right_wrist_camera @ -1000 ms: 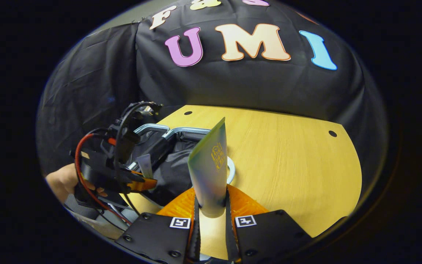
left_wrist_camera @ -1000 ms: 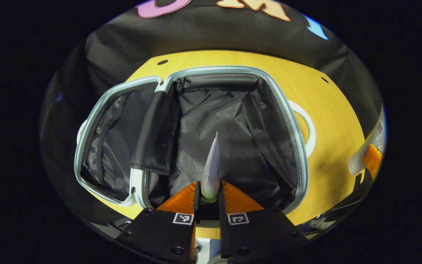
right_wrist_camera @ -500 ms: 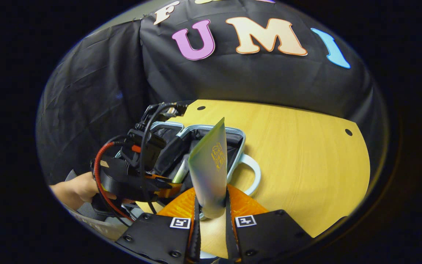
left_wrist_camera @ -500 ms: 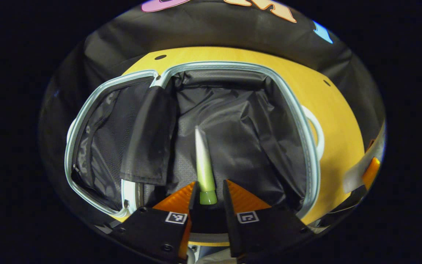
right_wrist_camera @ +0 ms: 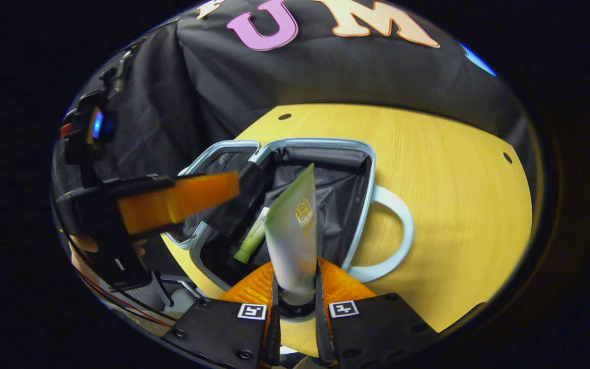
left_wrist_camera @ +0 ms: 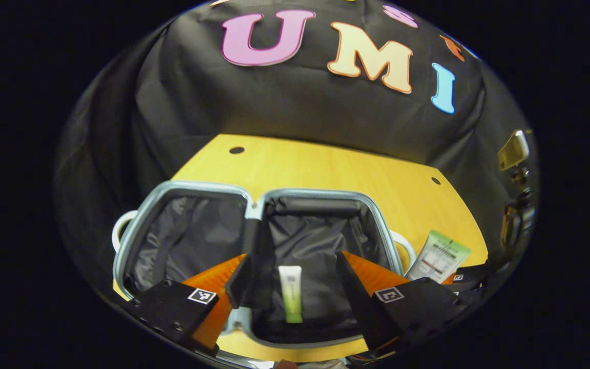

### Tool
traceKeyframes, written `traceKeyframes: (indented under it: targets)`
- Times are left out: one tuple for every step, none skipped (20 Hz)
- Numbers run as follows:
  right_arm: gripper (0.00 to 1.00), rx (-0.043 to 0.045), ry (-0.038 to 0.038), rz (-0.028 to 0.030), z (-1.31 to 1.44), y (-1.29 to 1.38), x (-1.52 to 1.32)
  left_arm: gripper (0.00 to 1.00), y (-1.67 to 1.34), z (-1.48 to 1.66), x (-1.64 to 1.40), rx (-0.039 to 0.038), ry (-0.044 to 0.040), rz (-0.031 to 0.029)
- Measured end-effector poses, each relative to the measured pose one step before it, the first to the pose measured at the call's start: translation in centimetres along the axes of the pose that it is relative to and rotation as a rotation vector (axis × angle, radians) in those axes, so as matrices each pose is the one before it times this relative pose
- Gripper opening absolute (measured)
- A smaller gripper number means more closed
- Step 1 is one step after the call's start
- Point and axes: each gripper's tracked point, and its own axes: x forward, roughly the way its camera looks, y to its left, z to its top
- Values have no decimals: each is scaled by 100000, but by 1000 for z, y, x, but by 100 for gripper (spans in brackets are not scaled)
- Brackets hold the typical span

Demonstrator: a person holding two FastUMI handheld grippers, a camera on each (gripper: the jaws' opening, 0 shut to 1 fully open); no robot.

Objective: First open the suitcase, pack the skin care products into it, and then close the suitcase.

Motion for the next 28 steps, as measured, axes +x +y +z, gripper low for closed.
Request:
traceKeyframes:
  targets:
    - [26,1241,2545,-945,-361,100,983,96,1350,104,-193,-628,424,1675]
    - [30,874,2074,-1352,-444,-22,1052,95,1271,-288,15,-1287,258,923]
    - [26,768,2825,-1800,-717,-184,695,95,1388,-221,-16,-1903,637,1220]
    - [26,782,1921,-1318,-222,2,635,95,1522,-249,-128,-1923,1054,1217]
    - [30,751,385,-957,48,72,181,95,1636,-320,-45,-1911,200,1477]
    - [26,1410,848,-397,165,74,212,96,1568,-166,-55,-1732,694,1773]
    - [32,1747,428,25,-42,348,346,96,1302,487,-202,-1531,-2323,1387]
    - [32,1477,-822,22,378,109,280,96,1179,285,-125,-1545,-1102,1513]
    - [32,667,-1536,-652,287,-52,226,96,1393,408,-259,-1126,-1548,1163]
    - [34,874,-2022,588,634,24,36,96,1650,220,-25,-741,347,2311]
    - [35,1142,-2955,486,579,126,146,96,1660,112,333,-613,511,2612]
    - [34,1405,-3115,1791,1167,397,-676,95,1489,273,291,-683,441,2167]
    - [51,1044,-3114,1067,952,318,-522,96,1367,342,72,-907,-164,2198]
    - [67,965,-3633,1489,1143,213,-432,96,1184,220,68,-731,389,1447]
    - [84,1333,-4813,1514,1427,243,-880,95,1141,194,250,-501,-591,1531]
    - [100,1345,-4727,272,1401,-24,-579,96,1205,293,251,-217,-204,1841]
    - [98,1167,-3805,179,1084,5,-178,96,1386,96,289,-48,-238,2094]
    - [98,1130,-3625,341,1120,107,-584,95,1327,271,337,-165,-120,1849]
    - [98,667,-3453,-425,975,-143,-380,96,1315,287,376,-444,71,1812]
    - [98,118,-3251,-694,1008,-268,-341,95,1038,253,571,-145,238,1610]
    - [98,-455,-2954,-1138,723,-399,-340,95,1059,32,709,21,545,2116]
    - [98,-853,-3901,-2223,1077,-695,-467,95,1188,130,743,-236,433,1932]
    - [98,-926,-3693,-2403,909,-798,-342,95,740,45,783,-485,1104,959]
    - [98,-205,-2446,-2151,808,-750,-349,95,819,-112,730,-553,1399,997]
    - [98,288,-1923,-1892,378,-661,-308,95,832,-118,838,-412,1552,1109]
    - [98,237,-764,-1727,298,-614,-180,96,683,-194,1125,-661,1360,616]
    - [98,38,-767,-1718,13,-655,-31,95,337,-485,865,-686,2875,1]
    - [98,-287,-674,-1937,120,-710,-34,95,301,-369,869,-416,2227,-166]
